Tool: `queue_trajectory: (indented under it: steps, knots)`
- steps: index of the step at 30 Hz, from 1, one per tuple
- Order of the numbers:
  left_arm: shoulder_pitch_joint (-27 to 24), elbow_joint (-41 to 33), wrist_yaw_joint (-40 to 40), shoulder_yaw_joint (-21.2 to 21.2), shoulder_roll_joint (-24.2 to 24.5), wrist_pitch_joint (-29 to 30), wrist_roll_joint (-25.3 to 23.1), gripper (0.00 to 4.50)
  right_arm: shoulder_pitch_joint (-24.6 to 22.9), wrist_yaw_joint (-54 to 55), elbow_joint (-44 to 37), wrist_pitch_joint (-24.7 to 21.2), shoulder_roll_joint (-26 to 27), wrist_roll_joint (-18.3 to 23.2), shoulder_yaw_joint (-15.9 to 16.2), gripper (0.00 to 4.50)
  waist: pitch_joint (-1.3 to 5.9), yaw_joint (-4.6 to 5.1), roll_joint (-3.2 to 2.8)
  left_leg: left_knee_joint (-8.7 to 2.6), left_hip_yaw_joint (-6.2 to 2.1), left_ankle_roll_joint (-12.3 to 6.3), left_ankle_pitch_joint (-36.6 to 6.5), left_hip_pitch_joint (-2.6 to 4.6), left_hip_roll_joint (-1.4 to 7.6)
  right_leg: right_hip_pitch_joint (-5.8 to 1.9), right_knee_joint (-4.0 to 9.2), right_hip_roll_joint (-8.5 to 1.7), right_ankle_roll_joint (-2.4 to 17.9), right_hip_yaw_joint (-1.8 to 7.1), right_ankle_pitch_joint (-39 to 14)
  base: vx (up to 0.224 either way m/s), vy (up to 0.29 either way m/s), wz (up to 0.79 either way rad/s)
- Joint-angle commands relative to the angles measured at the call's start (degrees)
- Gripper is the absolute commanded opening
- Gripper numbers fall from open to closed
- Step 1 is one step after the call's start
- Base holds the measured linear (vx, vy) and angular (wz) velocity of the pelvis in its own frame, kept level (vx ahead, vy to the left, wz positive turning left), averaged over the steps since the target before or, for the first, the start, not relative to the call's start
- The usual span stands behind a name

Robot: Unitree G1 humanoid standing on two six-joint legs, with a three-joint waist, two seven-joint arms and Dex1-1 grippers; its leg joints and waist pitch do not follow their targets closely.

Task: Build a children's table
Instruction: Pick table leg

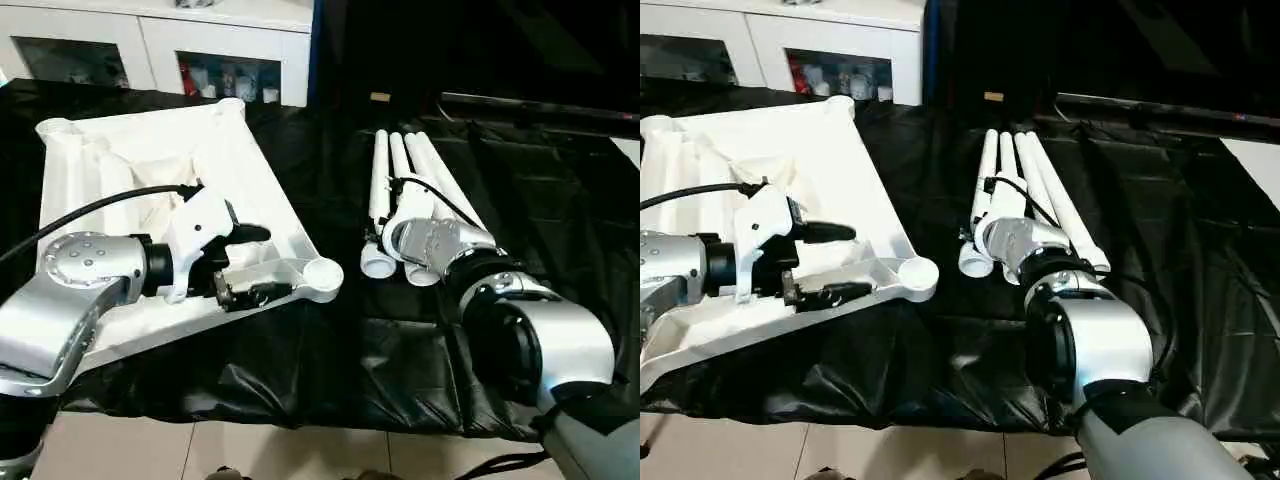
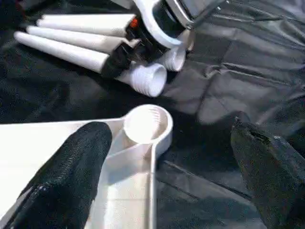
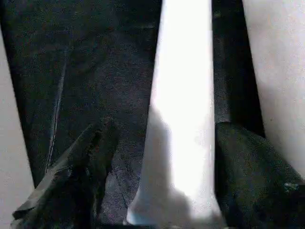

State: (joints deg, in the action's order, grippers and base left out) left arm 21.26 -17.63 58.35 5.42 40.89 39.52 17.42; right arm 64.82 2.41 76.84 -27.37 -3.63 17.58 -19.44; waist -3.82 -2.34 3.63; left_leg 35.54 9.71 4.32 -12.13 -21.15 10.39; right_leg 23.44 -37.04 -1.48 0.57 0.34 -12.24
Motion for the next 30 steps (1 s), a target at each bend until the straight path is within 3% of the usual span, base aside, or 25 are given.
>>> queue_trajectory:
  steps: [1,7,14,21,22,23,25,26,27,30]
  knots:
    - [1.59,-1.91,0.25,0.77,1.05,2.29,0.87,4.5,-0.02,1.68,0.75,-0.74,-0.99,1.41,-2.25,3.17,3.53,-0.22,-1.23,-4.39,0.02,3.63,-4.65,0.54,1.72,-2.69,2.96,-4.5,11.93,1.79,1.36,0.0,0.0,0.0]
    - [2.23,-2.92,-1.08,0.92,0.72,5.49,2.27,4.5,-0.77,3.55,1.1,-0.8,-1.1,3.69,-6.01,2.6,3.69,-0.49,-0.67,-4.2,0.19,2.68,-2.02,0.27,1.61,-2.99,2.61,-4.39,12.28,1.83,5.69,0.0,0.0,0.0]
    - [1.94,-3.35,-0.62,2.34,0.82,5.39,1.79,4.5,-1.13,3.07,1.06,-0.64,-1.1,5.03,-8.27,2.03,3.82,-0.83,-0.78,-4.21,0.19,2.66,-2.51,0.34,1.73,-3.02,2.68,-4.5,11.97,1.75,4.25,0.0,0.0,0.0]
    - [2.74,0.05,-6.55,2.23,-2.58,4.35,-0.49,4.5,-0.86,2.17,0.72,0.22,-1.75,6.21,-10.44,1.91,4.2,-1.13,-1.09,-3.99,0.26,2.72,-1.54,0.32,1.68,-3.12,2.51,-4.37,12.34,1.65,6.86,0.0,0.0,0.0]
    - [2.74,0.05,-6.55,2.23,-2.58,4.35,-0.49,4.5,-0.86,2.17,0.72,0.22,-1.75,6.21,-10.44,1.91,4.27,-1.16,-1.05,-3.97,0.24,2.69,-1.66,0.34,1.73,-3.19,2.48,-4.4,12.34,1.65,6.93,0.0,0.0,0.0]
    - [3.18,1.2,-9.23,1.55,-4.44,4.51,-1.01,4.5,-0.45,0.34,0.39,1.24,-2.09,6.43,-10.62,1.91,4.33,-1.15,-1.55,-3.91,0.18,2.79,-1.63,0.37,1.72,-3.17,2.44,-4.35,12.5,1.59,7.41,0.0,0.0,0.0]
    - [3.91,2.44,-12.1,0.72,-6.44,5.19,-1.4,4.5,0.06,-1.95,-0.1,2.77,-2.36,6.11,-10.22,1.91,4.44,-1.21,-1.49,-3.83,0.15,2.59,-1.27,0.26,1.71,-3.35,2.37,-4.39,12.9,1.55,8.57,0.0,0.0,0.0]
    - [4.36,3.25,-13.57,0.19,-7.53,5.68,-1.48,4.5,0.27,-3.01,-0.36,3.57,-2.47,5.48,-9.55,1.91,4.49,-1.13,-1.82,-3.78,0.16,2.58,-1.36,0.28,1.74,-3.31,2.32,-4.29,13.12,1.5,9.02,0.0,0.0,0.0]
    - [4.6,3.73,-14.39,-0.11,-8.14,5.94,-1.52,4.5,0.36,-3.56,-0.51,3.98,-2.52,5.05,-9.11,1.91,4.58,-1.31,-1.72,-3.71,0.23,2.24,-1.53,0.53,1.84,-3.17,2.43,-4.44,13.56,1.41,9.35,0.0,0.0,0.0]
    - [6.32,7.28,-17.87,-2.38,-13.01,4.6,-0.23,4.5,0.67,-10.4,-1.99,6.06,-2.68,3.07,-6.27,1.91,4.59,-1.16,-1.97,-3.61,0.2,1.58,-1.23,0.2,1.85,-3.51,2.49,-4.49,14.74,1.22,10.2,0.0,0.0,0.0]
